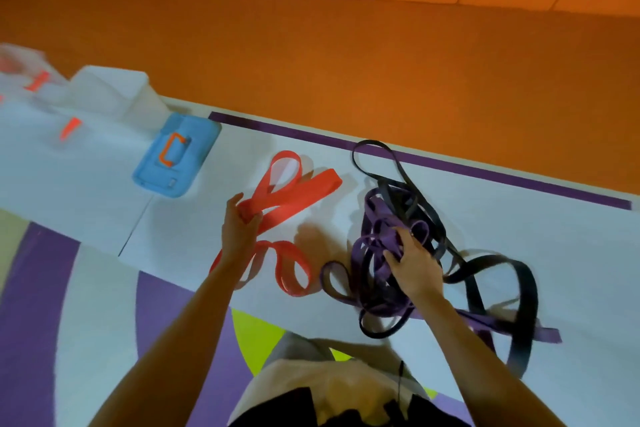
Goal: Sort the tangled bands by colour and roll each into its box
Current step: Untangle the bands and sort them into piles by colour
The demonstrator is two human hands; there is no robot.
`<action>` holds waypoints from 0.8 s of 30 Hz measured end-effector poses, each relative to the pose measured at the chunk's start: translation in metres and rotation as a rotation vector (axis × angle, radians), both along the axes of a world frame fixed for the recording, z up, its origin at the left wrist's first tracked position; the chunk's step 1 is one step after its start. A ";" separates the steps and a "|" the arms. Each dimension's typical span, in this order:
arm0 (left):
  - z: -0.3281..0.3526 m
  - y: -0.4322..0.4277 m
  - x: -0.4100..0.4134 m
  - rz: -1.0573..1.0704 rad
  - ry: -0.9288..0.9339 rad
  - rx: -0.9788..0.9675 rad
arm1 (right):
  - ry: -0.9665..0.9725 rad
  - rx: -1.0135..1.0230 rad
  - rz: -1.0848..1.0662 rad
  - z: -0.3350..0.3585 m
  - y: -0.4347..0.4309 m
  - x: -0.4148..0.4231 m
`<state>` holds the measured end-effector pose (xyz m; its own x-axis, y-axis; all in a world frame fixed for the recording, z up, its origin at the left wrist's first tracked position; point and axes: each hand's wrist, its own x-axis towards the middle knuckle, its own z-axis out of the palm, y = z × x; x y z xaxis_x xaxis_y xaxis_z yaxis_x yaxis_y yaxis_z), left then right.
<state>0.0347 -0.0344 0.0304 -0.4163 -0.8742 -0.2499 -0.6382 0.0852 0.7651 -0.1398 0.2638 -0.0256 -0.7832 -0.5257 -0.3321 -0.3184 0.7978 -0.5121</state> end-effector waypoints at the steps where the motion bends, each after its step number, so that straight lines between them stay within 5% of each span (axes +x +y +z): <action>1: -0.004 -0.003 0.001 -0.002 -0.015 -0.004 | 0.022 0.019 0.022 0.000 -0.002 0.005; 5: -0.023 -0.020 0.002 -0.087 -0.032 -0.041 | 0.131 0.137 0.094 -0.010 -0.009 0.023; 12: -0.056 -0.076 0.005 -0.447 -0.430 -0.229 | 0.163 0.267 0.017 0.002 -0.050 0.041; 19: -0.071 -0.115 0.002 -0.564 -0.370 -0.200 | 0.105 0.460 0.061 -0.004 -0.102 0.072; 24: -0.082 -0.131 0.005 -0.906 -0.238 -0.140 | -0.149 0.463 0.150 -0.011 -0.131 0.107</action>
